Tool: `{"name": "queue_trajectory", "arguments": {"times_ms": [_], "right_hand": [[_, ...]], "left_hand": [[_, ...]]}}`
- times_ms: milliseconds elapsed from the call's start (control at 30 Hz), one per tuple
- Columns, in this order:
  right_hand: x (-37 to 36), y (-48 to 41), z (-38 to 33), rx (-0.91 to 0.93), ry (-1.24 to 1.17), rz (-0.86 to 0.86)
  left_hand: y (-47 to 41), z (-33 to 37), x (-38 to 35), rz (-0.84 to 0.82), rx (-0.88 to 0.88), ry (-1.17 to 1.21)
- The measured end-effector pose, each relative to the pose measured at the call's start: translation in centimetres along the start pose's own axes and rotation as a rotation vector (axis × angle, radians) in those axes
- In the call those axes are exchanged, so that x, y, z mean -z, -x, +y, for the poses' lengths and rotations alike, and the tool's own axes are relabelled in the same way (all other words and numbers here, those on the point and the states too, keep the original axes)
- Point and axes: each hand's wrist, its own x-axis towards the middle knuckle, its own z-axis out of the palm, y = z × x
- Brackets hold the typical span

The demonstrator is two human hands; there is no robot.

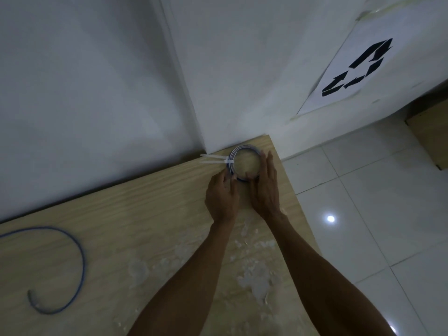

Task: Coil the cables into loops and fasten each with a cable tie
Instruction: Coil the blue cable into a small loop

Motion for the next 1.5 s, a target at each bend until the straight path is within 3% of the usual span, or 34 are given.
{"name": "queue_trajectory", "arguments": {"times_ms": [133, 200, 400, 633, 767, 933, 1100, 1300, 1500], "right_hand": [[-1.7, 4.5, -0.6, -0.030, 0.247, 0.020], [-2.8, 7.2, -1.4, -0.049, 0.377, -0.008], [-6.5, 12.1, -4.6, -0.129, 0.526, -0.107], [-13.3, 18.6, -11.4, -0.029, 0.578, -0.213], [-18.2, 23.9, -16.1, 0.007, 0.620, -0.247], [-22.6, 29.2, -20.0, 0.053, 0.617, -0.274], [-24.2, 31.0, -21.5, 0.046, 0.619, -0.249], [-24.1, 30.8, -22.9, 0.028, 0.635, -0.302], [-23.9, 30.8, -27.3, 0.323, 0.393, -0.465]], "left_hand": [[2.2, -6.2, 2.3, -0.015, -0.294, -0.272], [3.6, -9.6, 4.5, -0.054, -0.355, -0.346], [8.0, -17.5, 12.6, -0.158, -0.335, -0.512], [12.1, -27.3, 24.1, -0.037, -0.087, -0.722], [14.0, -33.1, 29.4, -0.064, 0.023, -0.708], [15.3, -36.5, 33.2, -0.104, -0.201, -0.599], [15.4, -38.4, 33.7, -0.043, -0.298, -0.487], [14.8, -37.7, 33.8, 0.047, -0.331, -0.184], [14.6, -35.1, 37.0, -0.045, -0.320, -0.136]]}}
